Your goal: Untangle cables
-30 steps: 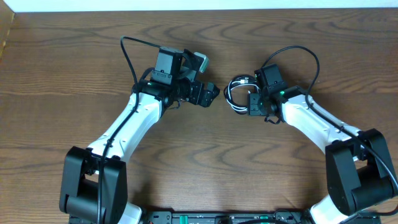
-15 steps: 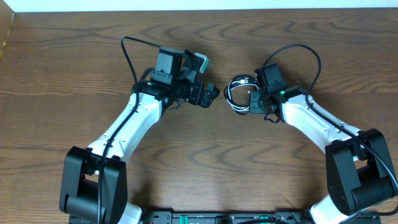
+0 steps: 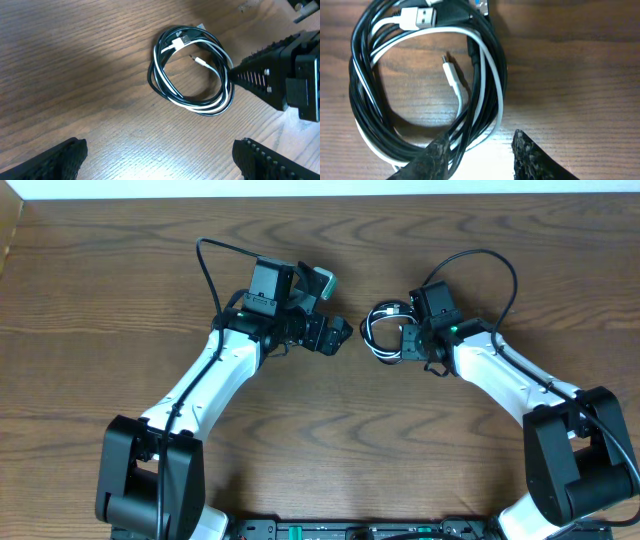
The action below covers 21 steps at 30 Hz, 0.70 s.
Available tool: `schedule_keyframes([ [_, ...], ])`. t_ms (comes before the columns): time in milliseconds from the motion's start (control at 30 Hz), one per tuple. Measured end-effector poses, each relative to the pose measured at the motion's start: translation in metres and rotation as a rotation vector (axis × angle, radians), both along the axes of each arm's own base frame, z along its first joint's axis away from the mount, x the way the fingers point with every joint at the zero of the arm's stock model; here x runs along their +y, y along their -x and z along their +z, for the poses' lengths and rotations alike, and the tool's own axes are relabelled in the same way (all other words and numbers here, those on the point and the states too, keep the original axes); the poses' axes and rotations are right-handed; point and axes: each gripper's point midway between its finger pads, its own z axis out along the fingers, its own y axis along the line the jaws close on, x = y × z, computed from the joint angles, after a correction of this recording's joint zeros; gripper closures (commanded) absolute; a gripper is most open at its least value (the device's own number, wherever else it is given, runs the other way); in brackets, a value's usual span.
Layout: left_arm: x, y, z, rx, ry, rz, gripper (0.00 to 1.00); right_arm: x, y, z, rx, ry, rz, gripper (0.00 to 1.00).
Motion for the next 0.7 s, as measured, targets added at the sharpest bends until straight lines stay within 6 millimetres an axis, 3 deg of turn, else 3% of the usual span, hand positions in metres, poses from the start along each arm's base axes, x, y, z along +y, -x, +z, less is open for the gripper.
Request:
schedule_keyframes([
  [233, 0.001, 0.003, -0.002, 0.009, -0.008, -0.006, 0.02, -0.001, -0.001, -0.014, 0.019, 0.013, -0.013, 0.62],
  [267, 0.001, 0.003, -0.003, 0.01, -0.012, -0.011, 0.02, -0.002, -0.001, -0.015, 0.023, 0.015, -0.014, 0.65],
  [333, 0.001, 0.004, -0.003, 0.009, -0.016, -0.016, 0.02, -0.002, -0.001, -0.017, 0.026, 0.017, -0.013, 0.87],
  [400, 0.001, 0.004, -0.003, 0.007, -0.017, -0.019, 0.02, -0.001, -0.001, -0.017, 0.024, 0.012, -0.02, 0.99],
  [700, 0.001, 0.004, -0.003, 0.006, -0.018, -0.022, 0.02, -0.001, -0.002, -0.017, 0.023, 0.006, -0.034, 0.99],
])
